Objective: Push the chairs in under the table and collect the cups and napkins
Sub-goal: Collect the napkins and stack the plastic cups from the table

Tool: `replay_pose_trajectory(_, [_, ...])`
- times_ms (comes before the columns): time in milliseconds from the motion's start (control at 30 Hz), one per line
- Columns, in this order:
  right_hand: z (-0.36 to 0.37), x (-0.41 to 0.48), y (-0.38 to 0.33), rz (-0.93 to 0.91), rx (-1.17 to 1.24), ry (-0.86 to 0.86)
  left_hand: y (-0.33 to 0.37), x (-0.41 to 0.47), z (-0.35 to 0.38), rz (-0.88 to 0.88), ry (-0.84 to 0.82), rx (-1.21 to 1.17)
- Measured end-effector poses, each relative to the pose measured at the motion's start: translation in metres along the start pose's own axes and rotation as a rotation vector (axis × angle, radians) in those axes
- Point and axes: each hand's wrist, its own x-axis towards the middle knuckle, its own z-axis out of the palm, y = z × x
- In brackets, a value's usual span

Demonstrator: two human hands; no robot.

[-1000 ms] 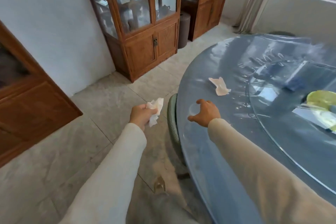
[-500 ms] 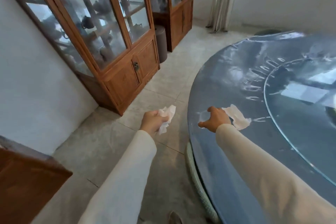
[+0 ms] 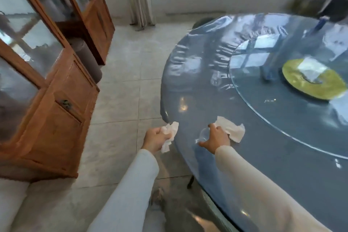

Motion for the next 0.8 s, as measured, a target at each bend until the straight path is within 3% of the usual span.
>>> replay_pose_trajectory(167, [0.013,0.014,-0.010,0.191,0.051,0.004,0.021,0.054,-0.005,0.005,-0.176,0.054])
replay_pose_trajectory(333, [0.016,0.017,-0.006,0.281,0.149,-0.024,0.031,0.086,0.011,0.009,-0.251,0.120])
replay_pose_trajectory(567, [-0.001,0.034,0.025,0.425,0.336,0.200,0.049,0.107,0.055,0.022,-0.356,0.232])
replay_pose_trajectory(800, [-0.005,0.078,0.068,0.473,0.308,0.152,0.062,0.128,0.095,0.040,-0.296,0.224])
